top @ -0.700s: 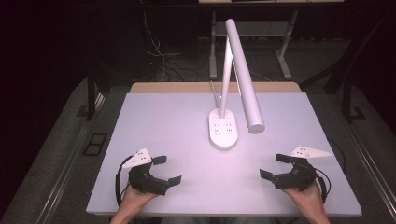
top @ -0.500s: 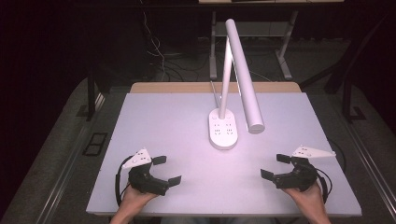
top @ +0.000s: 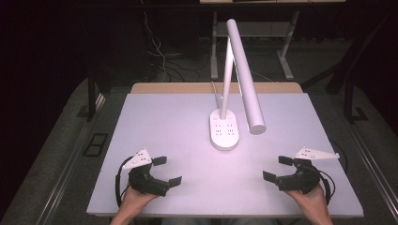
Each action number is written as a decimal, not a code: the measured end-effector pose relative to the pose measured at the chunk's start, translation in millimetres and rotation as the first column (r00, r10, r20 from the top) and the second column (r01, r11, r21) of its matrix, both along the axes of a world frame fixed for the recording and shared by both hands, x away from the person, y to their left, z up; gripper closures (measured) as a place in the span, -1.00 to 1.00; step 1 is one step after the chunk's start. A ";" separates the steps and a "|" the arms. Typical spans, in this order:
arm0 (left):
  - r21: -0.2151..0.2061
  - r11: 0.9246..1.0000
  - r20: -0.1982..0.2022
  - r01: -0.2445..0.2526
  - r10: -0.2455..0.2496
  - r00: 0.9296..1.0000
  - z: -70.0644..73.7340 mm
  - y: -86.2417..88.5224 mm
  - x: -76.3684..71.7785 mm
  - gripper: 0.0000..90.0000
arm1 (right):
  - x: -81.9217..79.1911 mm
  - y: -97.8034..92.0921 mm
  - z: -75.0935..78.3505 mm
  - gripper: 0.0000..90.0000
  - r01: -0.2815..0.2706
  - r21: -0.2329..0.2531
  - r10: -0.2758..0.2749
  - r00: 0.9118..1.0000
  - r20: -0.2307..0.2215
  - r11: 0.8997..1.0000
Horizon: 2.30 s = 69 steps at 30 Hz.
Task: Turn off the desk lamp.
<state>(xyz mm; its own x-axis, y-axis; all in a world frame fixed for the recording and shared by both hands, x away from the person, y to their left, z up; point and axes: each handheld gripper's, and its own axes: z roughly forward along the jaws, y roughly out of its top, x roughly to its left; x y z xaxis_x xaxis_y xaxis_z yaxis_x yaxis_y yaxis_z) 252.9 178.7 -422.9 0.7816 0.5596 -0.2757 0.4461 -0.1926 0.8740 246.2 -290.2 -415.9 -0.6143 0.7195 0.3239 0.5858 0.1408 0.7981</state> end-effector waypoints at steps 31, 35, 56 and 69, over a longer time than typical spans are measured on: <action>-0.006 1.000 -0.002 -0.011 0.010 1.000 0.3 1.5 -1.7 -1.00 | 16.5 1.5 17.7 -0.98 -0.020 -0.019 0.019 0.999 -0.027 1.000; -0.007 1.000 -0.002 -0.012 0.012 1.000 0.3 1.8 -1.7 -1.00 | 20.8 2.9 21.3 -0.98 -0.029 -0.028 0.028 0.999 -0.031 0.999; -0.008 1.000 -0.006 -0.008 0.008 1.000 0.0 1.1 -1.9 -1.00 | 45.8 16.6 46.1 -0.98 -0.061 -0.061 0.060 0.998 -0.018 0.996; -0.009 1.000 -0.007 -0.012 0.012 1.000 -0.1 1.4 -1.6 -1.00 | 71.4 26.9 54.9 -0.98 -0.071 -0.081 0.069 0.997 -0.022 0.994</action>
<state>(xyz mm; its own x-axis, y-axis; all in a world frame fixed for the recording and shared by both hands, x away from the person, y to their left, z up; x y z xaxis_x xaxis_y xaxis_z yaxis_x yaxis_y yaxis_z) 251.3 180.1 -423.0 0.7728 0.5666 -0.2857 0.4542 -0.1795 0.8726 317.6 -263.2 -361.1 -0.6583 0.6995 0.2781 0.5873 0.2462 0.7710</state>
